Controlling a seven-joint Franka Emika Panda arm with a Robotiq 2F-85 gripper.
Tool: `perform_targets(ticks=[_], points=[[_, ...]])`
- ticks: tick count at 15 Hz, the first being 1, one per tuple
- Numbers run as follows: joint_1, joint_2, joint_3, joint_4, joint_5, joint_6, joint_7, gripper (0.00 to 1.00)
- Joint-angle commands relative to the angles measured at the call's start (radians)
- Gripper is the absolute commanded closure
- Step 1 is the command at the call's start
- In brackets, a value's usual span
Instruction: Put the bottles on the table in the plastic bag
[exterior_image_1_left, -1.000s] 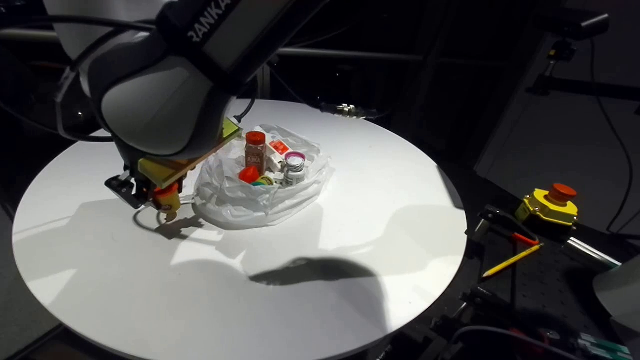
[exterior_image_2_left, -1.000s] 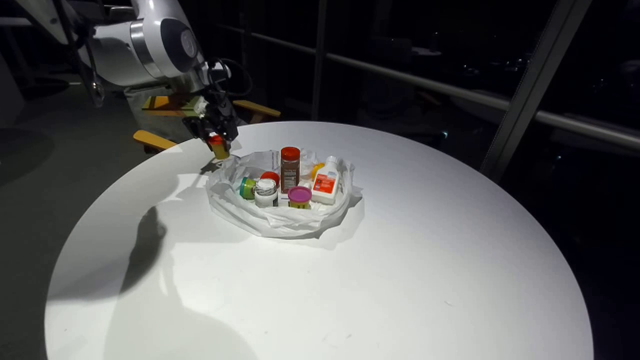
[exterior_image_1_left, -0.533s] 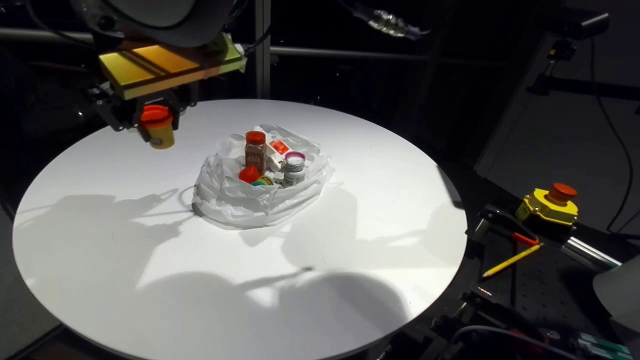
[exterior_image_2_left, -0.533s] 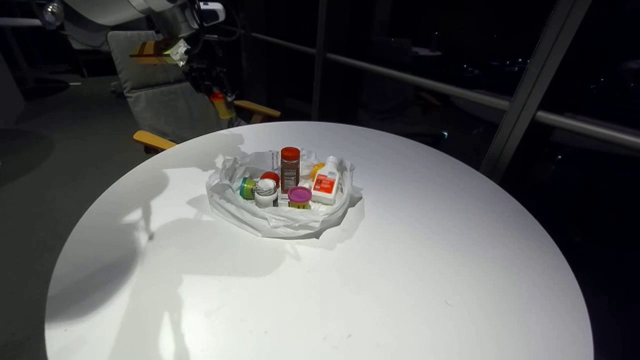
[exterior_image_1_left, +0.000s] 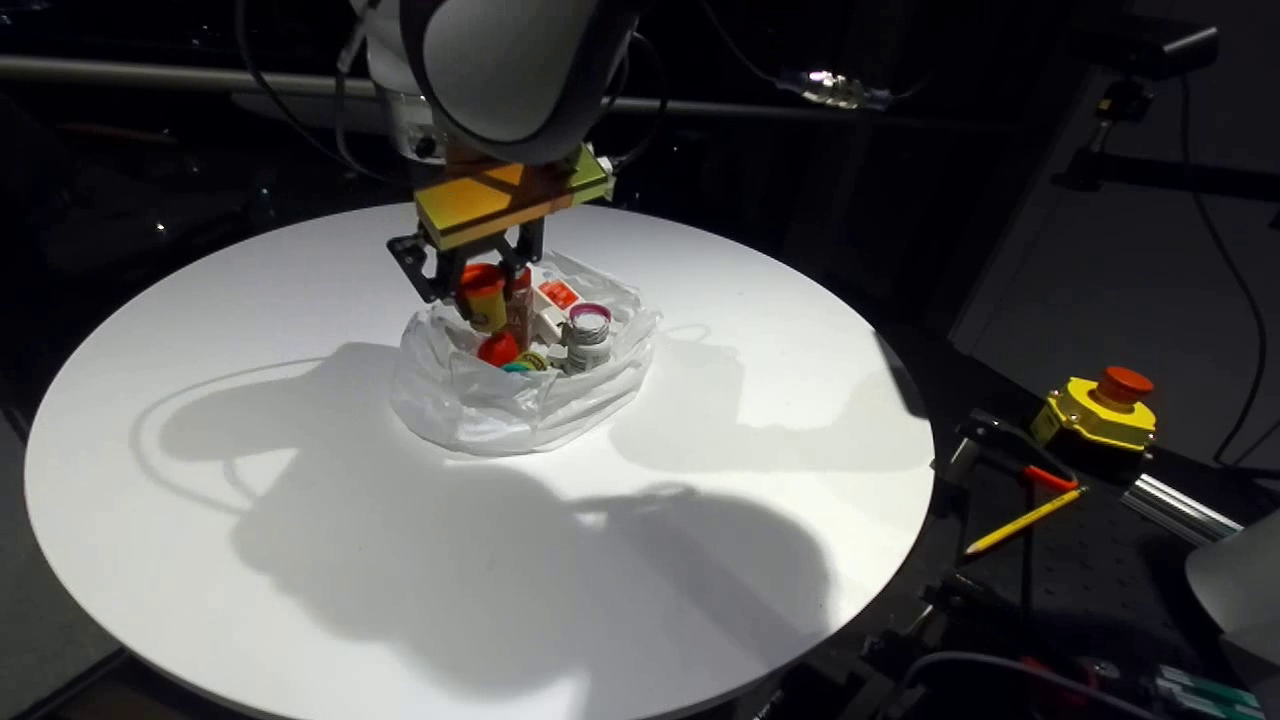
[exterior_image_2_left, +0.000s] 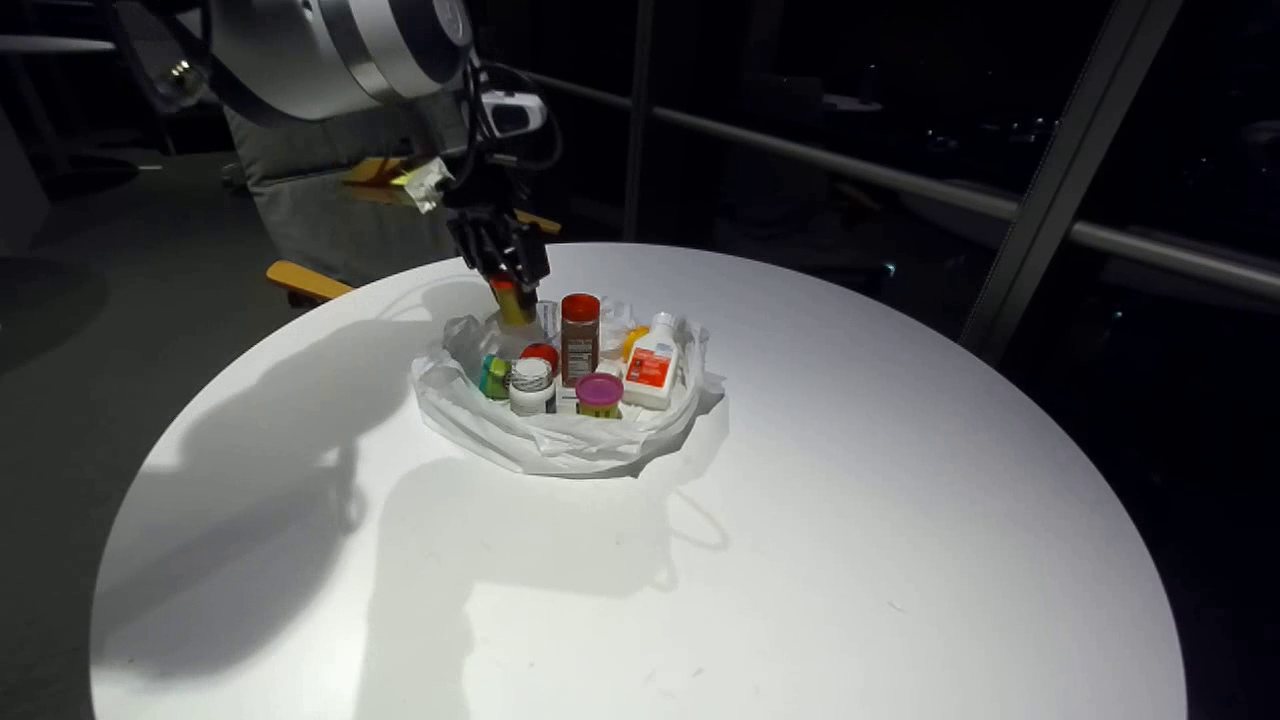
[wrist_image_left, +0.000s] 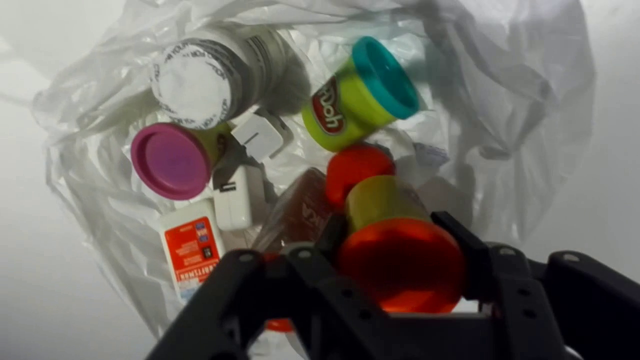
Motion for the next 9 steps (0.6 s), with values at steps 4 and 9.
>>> perform_targets(ticks=[4,9], points=[[-0.032,-0.005,0.005,-0.036,-0.009,0.022,0.071,0.27],[0.042,-0.183,-0.017,-0.15,-0.081,-0.001,0.165,0.0]])
